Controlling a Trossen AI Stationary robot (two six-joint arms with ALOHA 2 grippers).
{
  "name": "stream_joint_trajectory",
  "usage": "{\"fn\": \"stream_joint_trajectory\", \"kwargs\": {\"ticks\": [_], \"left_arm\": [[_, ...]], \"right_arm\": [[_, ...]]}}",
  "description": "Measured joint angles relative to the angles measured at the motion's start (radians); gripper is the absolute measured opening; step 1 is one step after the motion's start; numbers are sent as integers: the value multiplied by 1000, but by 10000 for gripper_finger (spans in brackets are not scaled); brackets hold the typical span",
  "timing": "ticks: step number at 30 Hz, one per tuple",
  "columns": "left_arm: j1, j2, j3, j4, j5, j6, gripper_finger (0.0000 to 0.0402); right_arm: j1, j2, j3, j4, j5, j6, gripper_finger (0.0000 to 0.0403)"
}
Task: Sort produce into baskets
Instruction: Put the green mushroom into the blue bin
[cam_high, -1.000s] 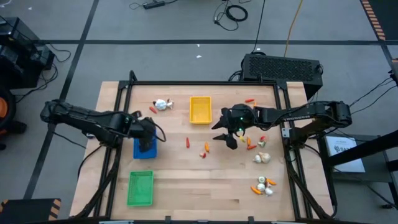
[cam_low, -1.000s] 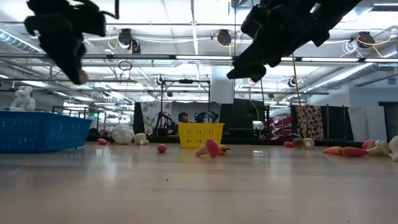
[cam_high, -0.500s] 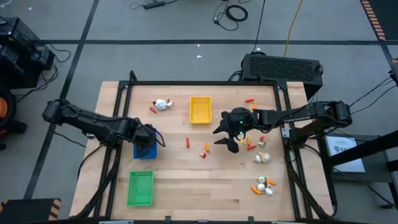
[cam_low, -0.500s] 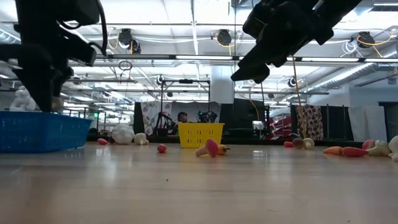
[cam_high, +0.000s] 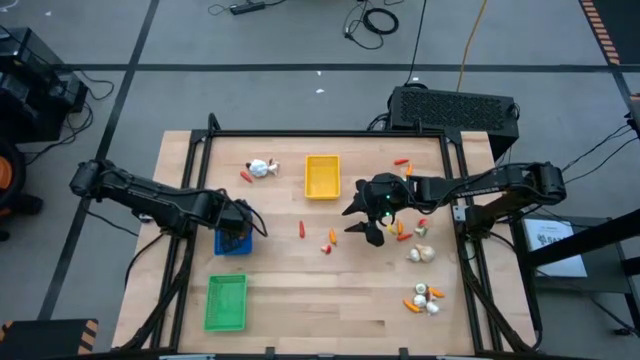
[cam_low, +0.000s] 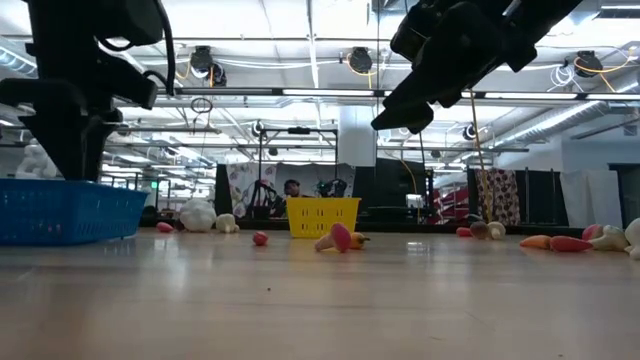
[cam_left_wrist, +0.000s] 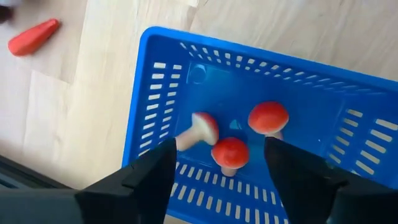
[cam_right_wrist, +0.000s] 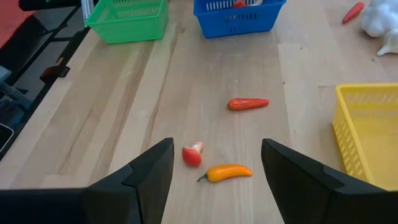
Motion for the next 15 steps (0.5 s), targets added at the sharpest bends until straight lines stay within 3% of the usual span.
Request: {"fn": "stream_joint_trajectory", "kwargs": {"ticks": [7, 10, 15], "left_arm": [[15, 0, 17, 89, -77, 99, 251], [23, 0, 17, 282, -103, 175, 251], [21, 0, -8, 742, -103, 394, 251]], "right_arm": [[0, 0, 0, 8, 0, 54, 233], [1, 0, 0, 5, -1, 68, 233], [21, 0, 0, -51, -7, 192, 233]]}}
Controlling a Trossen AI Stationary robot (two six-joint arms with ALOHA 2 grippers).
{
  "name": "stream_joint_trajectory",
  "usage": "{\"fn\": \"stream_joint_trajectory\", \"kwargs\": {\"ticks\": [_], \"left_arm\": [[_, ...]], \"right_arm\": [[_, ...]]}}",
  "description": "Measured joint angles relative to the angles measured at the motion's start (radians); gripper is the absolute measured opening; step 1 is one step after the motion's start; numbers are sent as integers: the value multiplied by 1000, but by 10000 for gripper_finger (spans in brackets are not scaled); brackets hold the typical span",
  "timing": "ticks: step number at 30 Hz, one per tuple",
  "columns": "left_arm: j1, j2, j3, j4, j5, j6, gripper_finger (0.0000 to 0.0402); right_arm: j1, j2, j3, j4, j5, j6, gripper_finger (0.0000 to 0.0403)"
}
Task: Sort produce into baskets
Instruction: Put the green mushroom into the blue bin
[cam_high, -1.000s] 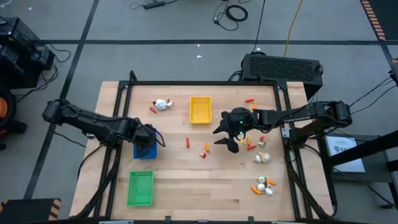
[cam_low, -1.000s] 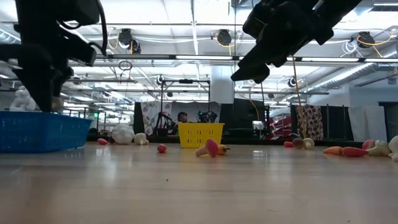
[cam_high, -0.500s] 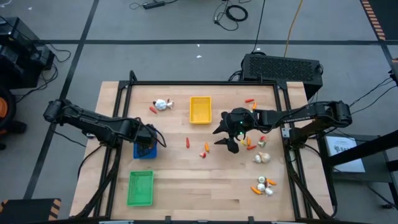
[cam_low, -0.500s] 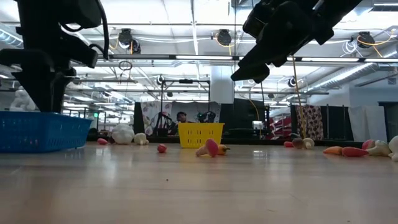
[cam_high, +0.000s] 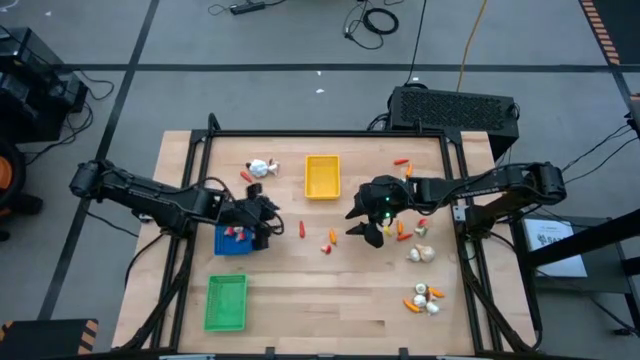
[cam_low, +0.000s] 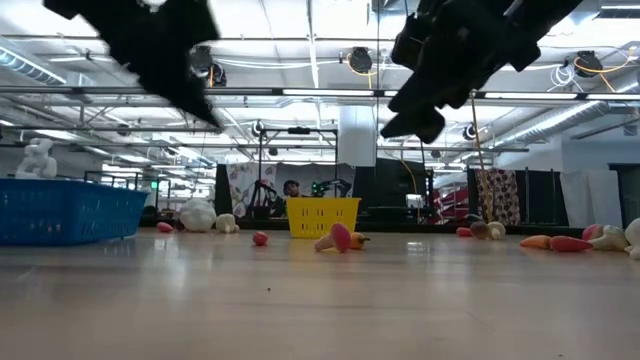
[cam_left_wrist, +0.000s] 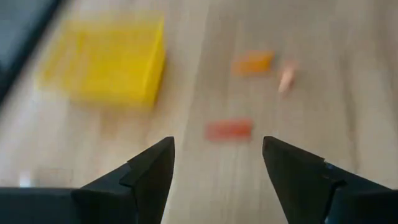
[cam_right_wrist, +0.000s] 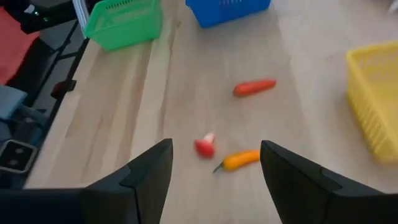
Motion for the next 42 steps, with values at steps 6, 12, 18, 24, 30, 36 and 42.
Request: {"fn": "stream_joint_trajectory", "kwargs": {"ticks": [6, 12, 18, 24, 30, 36, 42], "left_arm": [[0, 0, -1, 291, -43, 140, 251], [31, 9, -2, 366, -9, 229, 251], [41, 66, -2, 409, 25, 319, 251], [69, 162, -2, 686, 107, 475, 251], [116, 176, -2, 777, 150, 535, 251], [170, 174, -2, 802, 213, 515, 251], [183, 190, -2, 773, 331, 510, 251]], "right_arm": [[46, 0, 0, -104, -89, 227, 233], [164, 0, 0, -106, -84, 315, 229], [274, 0, 6, -117, 87, 358, 209], [324, 0, 111, -293, 53, 576, 195], [375, 0, 286, -767, 111, 729, 182], [481, 0, 305, -1036, 106, 1025, 176], [602, 1, 279, -1023, 105, 1321, 183]]}}
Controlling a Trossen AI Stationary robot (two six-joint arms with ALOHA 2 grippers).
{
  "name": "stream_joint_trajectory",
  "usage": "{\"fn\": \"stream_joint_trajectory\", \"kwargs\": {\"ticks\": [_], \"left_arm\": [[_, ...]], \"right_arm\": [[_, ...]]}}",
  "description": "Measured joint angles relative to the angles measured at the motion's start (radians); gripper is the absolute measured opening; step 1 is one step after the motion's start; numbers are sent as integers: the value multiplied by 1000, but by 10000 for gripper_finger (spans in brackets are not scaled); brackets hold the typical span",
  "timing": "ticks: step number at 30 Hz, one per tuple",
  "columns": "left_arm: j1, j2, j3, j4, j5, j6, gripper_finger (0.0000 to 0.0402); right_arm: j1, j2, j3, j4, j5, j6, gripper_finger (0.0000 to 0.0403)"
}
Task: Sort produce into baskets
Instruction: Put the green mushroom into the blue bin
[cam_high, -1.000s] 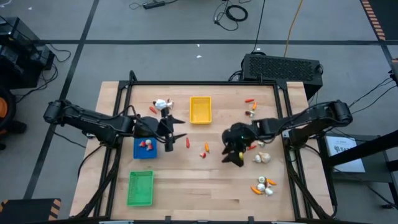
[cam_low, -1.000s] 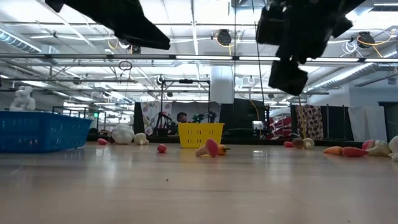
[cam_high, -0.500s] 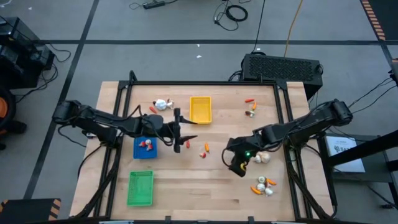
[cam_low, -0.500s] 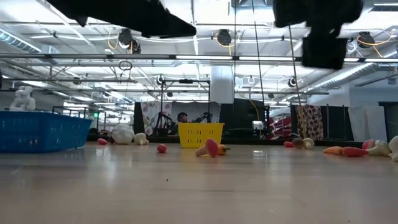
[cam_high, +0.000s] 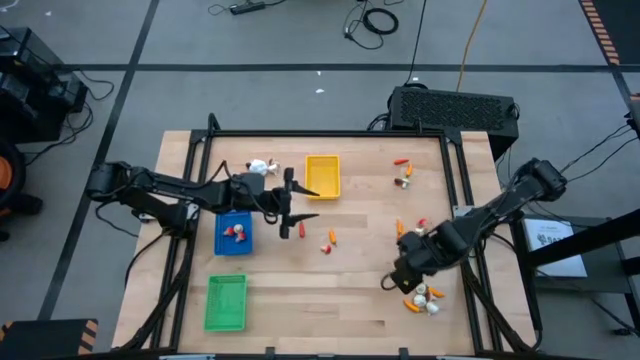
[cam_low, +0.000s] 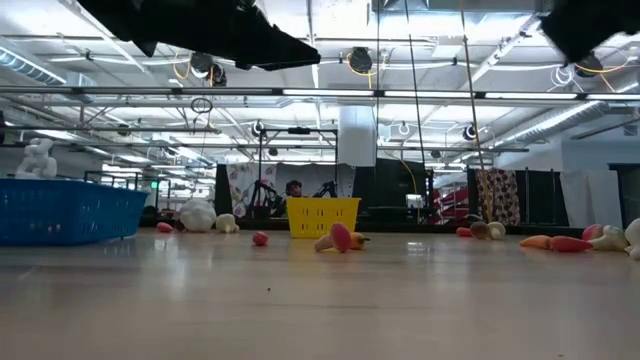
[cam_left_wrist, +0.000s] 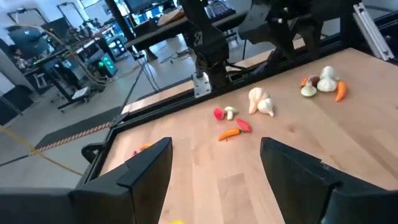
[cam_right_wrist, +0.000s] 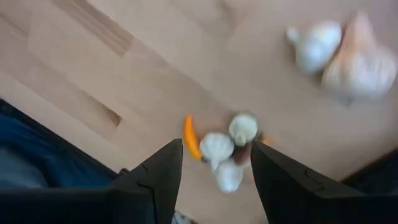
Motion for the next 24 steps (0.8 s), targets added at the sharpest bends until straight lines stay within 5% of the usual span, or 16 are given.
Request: {"fn": "stream_joint_trajectory", "kwargs": {"ticks": [11, 24], "left_arm": [[1, 13, 0, 4, 1, 26, 251], [0, 13, 0, 5, 1, 0, 251]], "right_arm": [[117, 10, -147, 180, 15, 306, 212], [157, 146, -204, 260, 26, 276, 197]]}}
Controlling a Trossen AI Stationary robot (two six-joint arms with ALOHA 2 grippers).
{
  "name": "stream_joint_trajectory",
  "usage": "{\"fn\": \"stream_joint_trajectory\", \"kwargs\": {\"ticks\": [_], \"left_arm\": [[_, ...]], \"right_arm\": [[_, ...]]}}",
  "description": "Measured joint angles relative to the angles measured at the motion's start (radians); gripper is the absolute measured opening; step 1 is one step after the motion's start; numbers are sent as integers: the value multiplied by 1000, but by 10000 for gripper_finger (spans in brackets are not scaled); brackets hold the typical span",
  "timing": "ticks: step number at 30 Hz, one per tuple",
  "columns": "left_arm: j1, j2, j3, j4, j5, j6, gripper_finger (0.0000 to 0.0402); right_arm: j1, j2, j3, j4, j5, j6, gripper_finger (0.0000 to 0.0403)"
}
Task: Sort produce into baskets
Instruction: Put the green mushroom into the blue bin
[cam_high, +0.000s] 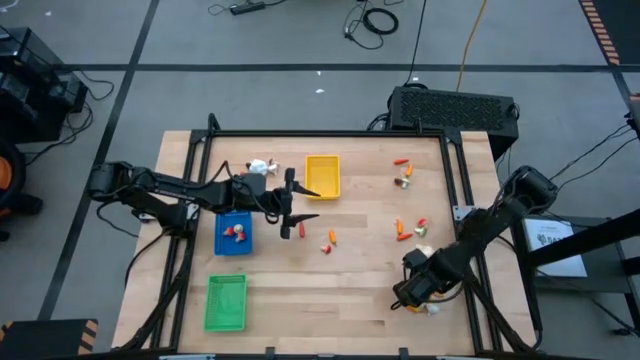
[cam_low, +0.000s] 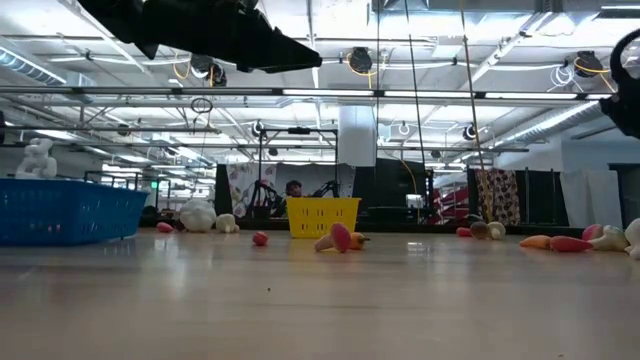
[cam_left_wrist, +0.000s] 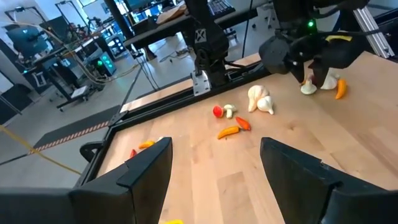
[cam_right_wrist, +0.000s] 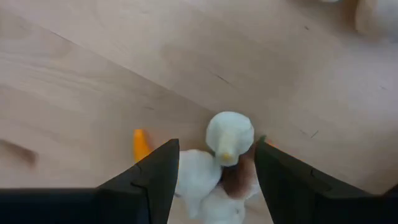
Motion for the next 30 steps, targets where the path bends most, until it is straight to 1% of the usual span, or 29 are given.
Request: {"fn": "stream_joint_trajectory", "kwargs": {"ticks": [7, 15, 24, 28, 30], "left_arm": [[0, 0, 0, 0, 0, -1, 251], [0, 0, 0, -1, 0, -1, 251], [0, 0, 0, -1, 0, -1, 251], [0, 0, 0, -1, 4, -2, 251], [0, 0, 0, -1, 52, -3, 251]], "right_arm": [[-2, 11, 0, 6, 3, -32, 168], [-2, 11, 0, -18, -54, -34, 105], [-2, 10, 1, -14, 0, -89, 26], [-2, 10, 8, -9, 8, -125, 7], [-4, 2, 23, -8, 42, -153, 3]]}}
